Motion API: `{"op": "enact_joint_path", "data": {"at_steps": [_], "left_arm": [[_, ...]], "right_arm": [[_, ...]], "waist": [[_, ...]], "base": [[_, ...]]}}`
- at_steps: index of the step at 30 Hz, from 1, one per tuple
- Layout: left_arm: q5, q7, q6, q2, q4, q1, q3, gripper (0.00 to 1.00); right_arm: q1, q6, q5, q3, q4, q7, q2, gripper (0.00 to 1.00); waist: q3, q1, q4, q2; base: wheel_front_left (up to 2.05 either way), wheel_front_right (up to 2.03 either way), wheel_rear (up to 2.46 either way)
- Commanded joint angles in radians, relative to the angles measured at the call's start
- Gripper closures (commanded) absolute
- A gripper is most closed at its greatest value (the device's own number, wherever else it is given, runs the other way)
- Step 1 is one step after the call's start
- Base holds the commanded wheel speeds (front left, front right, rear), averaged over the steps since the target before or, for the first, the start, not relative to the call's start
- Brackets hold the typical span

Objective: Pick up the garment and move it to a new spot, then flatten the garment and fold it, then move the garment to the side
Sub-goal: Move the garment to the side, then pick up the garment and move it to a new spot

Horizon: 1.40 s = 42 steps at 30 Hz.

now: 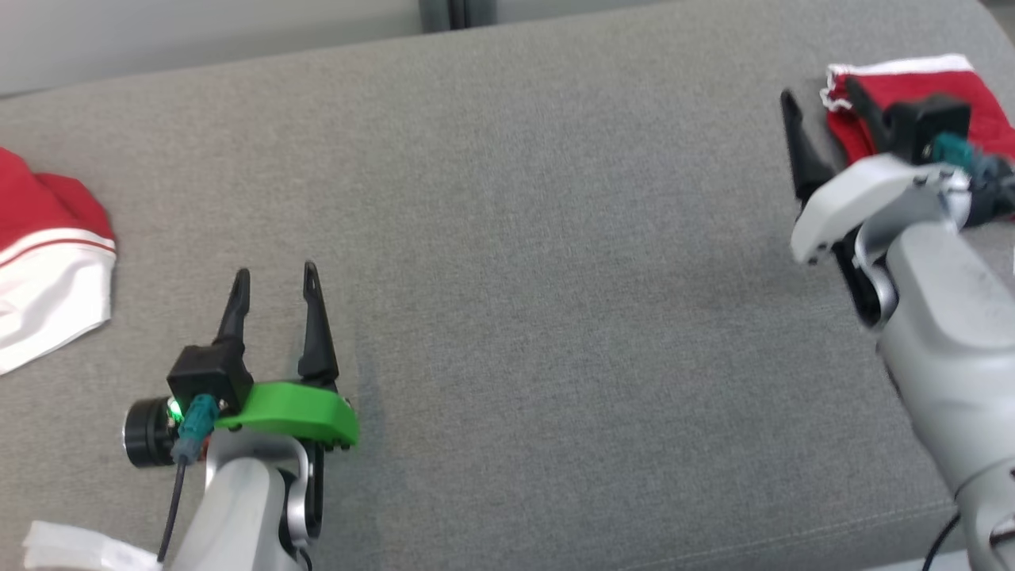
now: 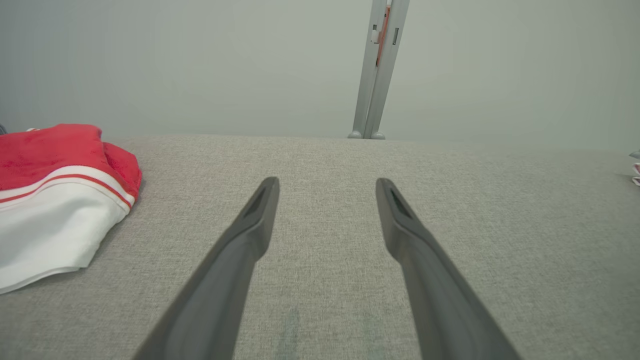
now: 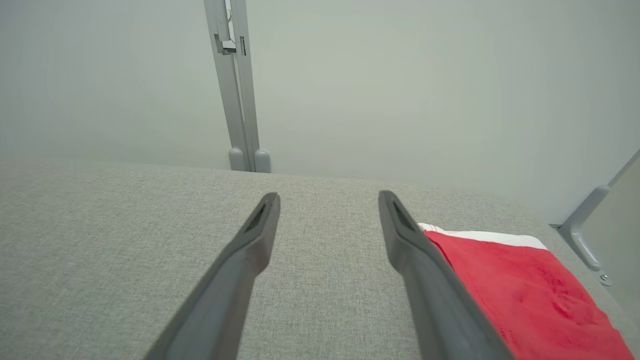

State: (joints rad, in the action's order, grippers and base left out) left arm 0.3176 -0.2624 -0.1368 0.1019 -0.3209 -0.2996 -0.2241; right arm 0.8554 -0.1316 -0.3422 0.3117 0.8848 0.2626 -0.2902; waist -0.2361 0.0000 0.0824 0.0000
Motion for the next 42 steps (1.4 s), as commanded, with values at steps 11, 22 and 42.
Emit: {"op": "enact_joint_path", "data": {"at_steps": [11, 22, 42], "left_arm": [[-0.021, -0.003, 0.029, -0.039, 0.018, 0.161, 0.012, 0.0], [-0.025, -0.003, 0.025, -0.047, 0.047, 0.238, 0.005, 0.0], [-0.009, -0.003, 0.019, -0.051, 0.048, 0.244, -0.002, 0.0]], "right_arm": [[-0.389, 0.002, 0.076, -0.165, -0.294, 0.003, 0.114, 0.0], [-0.687, 0.002, 0.222, -0.267, -0.568, -0.013, 0.234, 0.0], [-0.827, 0.002, 0.156, -0.244, -0.762, -0.081, 0.239, 0.0]], "waist": [[0.166, 0.0, -0.086, 0.0], [0.203, 0.0, -0.084, 0.0], [0.209, 0.0, -0.089, 0.0]], "base": [[0.0, 0.0, 0.0], [0.0, 0.0, 0.0], [0.0, 0.0, 0.0]]}}
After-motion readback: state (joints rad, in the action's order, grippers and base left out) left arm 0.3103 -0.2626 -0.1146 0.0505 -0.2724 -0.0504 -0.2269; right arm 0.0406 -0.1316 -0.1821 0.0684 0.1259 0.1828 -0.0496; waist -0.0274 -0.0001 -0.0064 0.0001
